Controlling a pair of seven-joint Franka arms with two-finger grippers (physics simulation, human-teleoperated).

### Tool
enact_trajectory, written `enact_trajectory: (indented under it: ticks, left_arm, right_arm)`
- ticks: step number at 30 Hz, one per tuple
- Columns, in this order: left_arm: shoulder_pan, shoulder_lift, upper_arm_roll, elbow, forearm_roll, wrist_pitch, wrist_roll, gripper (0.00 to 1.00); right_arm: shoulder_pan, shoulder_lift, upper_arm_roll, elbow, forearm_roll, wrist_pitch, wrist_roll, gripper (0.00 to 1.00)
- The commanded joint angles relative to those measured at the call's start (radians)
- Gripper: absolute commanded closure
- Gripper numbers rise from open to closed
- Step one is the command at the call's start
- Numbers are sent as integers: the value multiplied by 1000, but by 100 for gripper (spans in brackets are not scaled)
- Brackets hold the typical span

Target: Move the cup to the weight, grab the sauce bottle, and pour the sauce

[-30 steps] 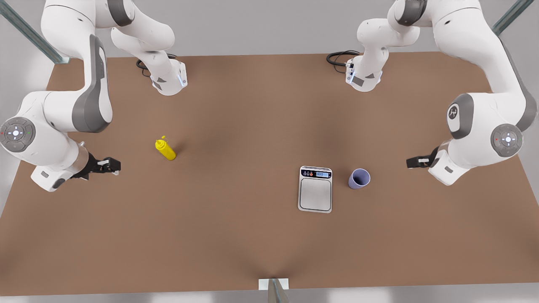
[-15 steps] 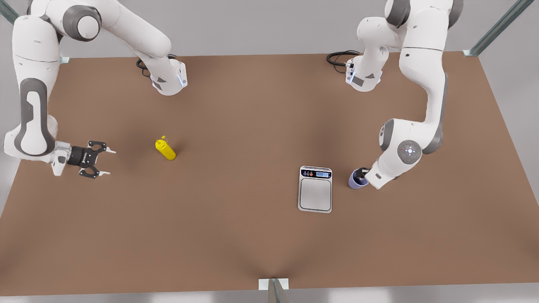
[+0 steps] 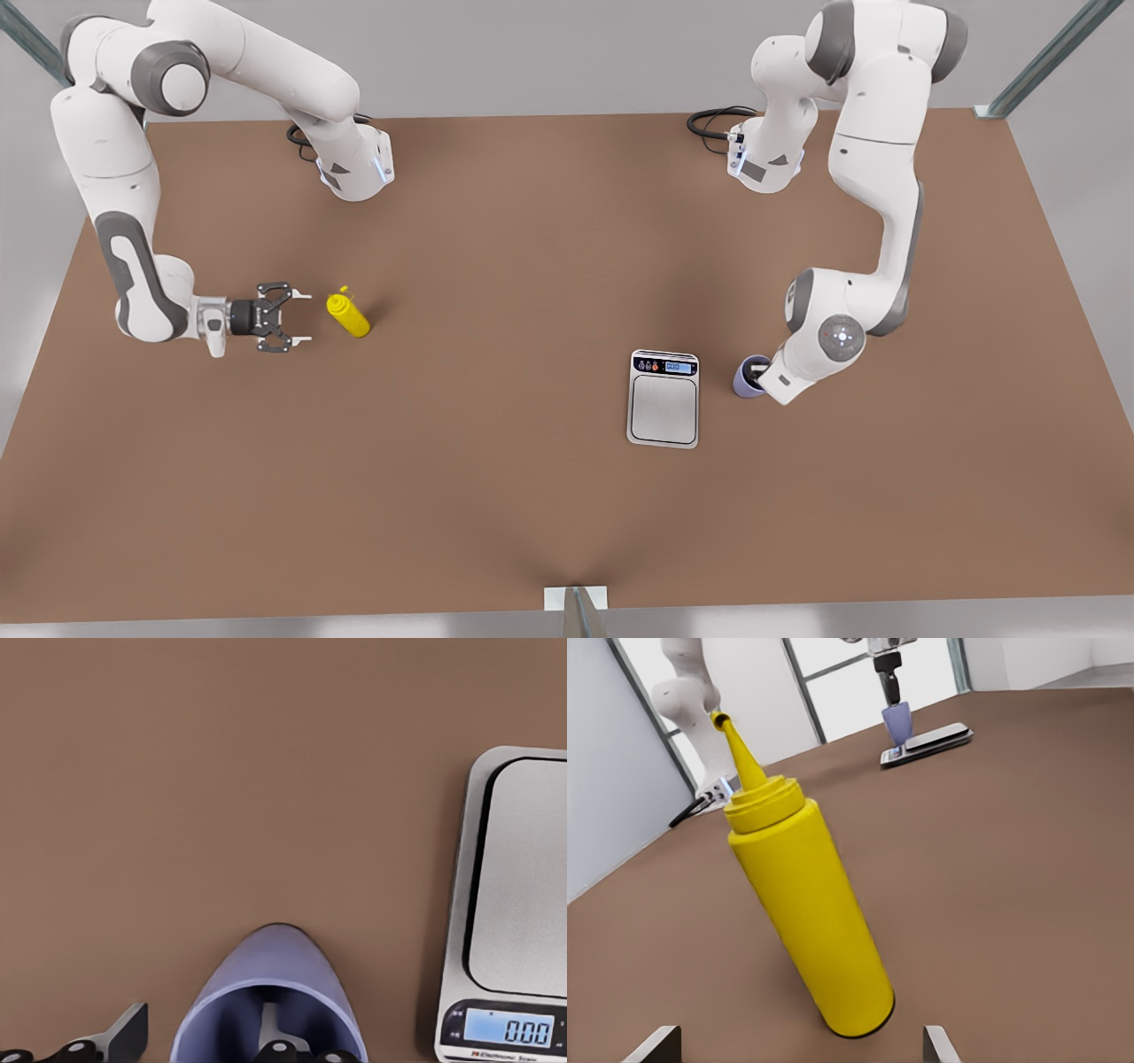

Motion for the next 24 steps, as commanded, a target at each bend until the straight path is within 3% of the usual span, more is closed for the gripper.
enact_trajectory:
  ticks: [1, 3, 4, 5, 24]
  left_arm:
    - [0, 2, -2, 0, -2, 0, 0, 44]
    - [-2, 11, 0, 0, -2, 5, -3, 55]
    - [0, 13, 0, 2, -1, 5, 6, 71]
    - [0, 13, 0, 2, -1, 5, 12, 79]
    - [-2, -35, -2, 41, -36, -12, -3, 79]
  right_arm:
    - [1, 2, 2, 2, 0, 0, 0, 0]
    - [40, 2, 7, 2, -2, 0, -32, 0]
    - [47, 0, 8, 0, -2, 2, -41, 0]
    - [51, 0, 7, -5, -3, 0, -55, 0]
    - [59, 29, 7, 15, -61, -15, -152, 0]
